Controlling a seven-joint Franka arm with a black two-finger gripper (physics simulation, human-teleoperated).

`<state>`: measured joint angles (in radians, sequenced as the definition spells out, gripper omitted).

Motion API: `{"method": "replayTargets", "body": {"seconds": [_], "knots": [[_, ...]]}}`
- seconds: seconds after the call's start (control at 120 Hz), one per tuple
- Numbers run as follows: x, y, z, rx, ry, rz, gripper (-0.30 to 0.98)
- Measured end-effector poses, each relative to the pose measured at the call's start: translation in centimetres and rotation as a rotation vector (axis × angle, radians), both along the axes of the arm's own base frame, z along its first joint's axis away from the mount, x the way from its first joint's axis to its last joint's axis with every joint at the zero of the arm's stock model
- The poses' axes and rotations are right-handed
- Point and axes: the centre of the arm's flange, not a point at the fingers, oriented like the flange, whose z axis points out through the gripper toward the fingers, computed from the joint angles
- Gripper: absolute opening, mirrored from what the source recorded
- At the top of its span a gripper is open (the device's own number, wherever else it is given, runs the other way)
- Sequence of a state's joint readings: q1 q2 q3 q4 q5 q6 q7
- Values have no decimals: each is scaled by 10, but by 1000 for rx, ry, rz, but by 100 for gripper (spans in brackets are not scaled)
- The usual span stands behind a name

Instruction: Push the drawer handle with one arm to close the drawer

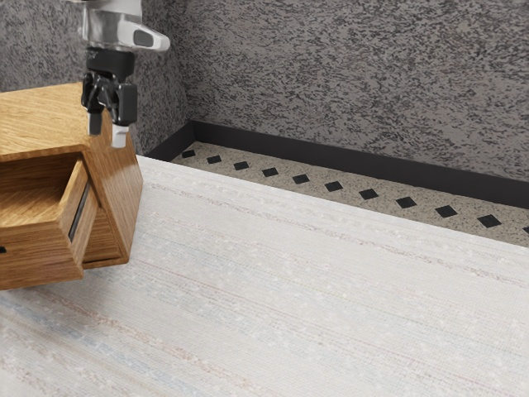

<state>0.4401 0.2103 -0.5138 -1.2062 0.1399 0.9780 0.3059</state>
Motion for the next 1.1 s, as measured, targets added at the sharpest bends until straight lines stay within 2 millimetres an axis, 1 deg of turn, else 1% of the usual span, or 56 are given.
{"method": "replayTargets", "body": {"seconds": [0.083, 0.183, 0.2, 0.217, 0.25, 0.267, 0.292, 0.317, 0.333, 0.35, 0.367, 0.383, 0.408, 0.417, 0.442, 0.458, 0.475, 0.5, 0.533, 0.575, 0.65, 0.7, 0.75, 0.792, 0.858, 0.9, 0.975, 1.075, 1.1], "knots": [[12, 2, 2, -23, -81, -53, 69], [20, 3, 5, -43, -145, -109, 69], [21, 3, 7, -44, -155, -117, 69], [18, 3, 14, -41, -171, -122, 69], [-16, 3, 75, 8, -282, -113, 68], [-38, 3, 105, 39, -334, -101, 68], [-74, 5, 140, 85, -388, -76, 68], [-111, 10, 165, 125, -417, -39, 68], [-134, 25, 176, 150, -425, 9, 68], [-161, 45, 183, 174, -426, 75, 68], [-191, 67, 184, 193, -416, 151, 68], [-220, 85, 182, 201, -405, 215, 68], [-261, 107, 172, 198, -385, 297, 68], [-276, 114, 165, 193, -375, 324, 68], [-320, 134, 135, 164, -343, 403, 68], [-342, 144, 116, 144, -326, 440, 68], [-358, 151, 97, 126, -308, 467, 68], [-371, 160, 65, 99, -271, 491, 68], [-375, 168, 31, 72, -233, 497, 68], [-362, 177, 2, 60, -192, 486, 69], [-332, 196, -38, 36, -152, 473, 69], [-319, 204, -54, 14, -161, 485, 68], [-310, 209, -63, 1, -182, 496, 65], [-303, 209, -65, -5, -206, 498, 59], [-300, 207, -75, -18, -223, 511, 51], [-300, 200, -83, -15, -225, 520, 46], [-294, 184, -86, 31, -230, 533, 31], [-288, 178, -90, 61, -231, 581, 15], [-287, 175, -94, 67, -224, 592, 12]]}}
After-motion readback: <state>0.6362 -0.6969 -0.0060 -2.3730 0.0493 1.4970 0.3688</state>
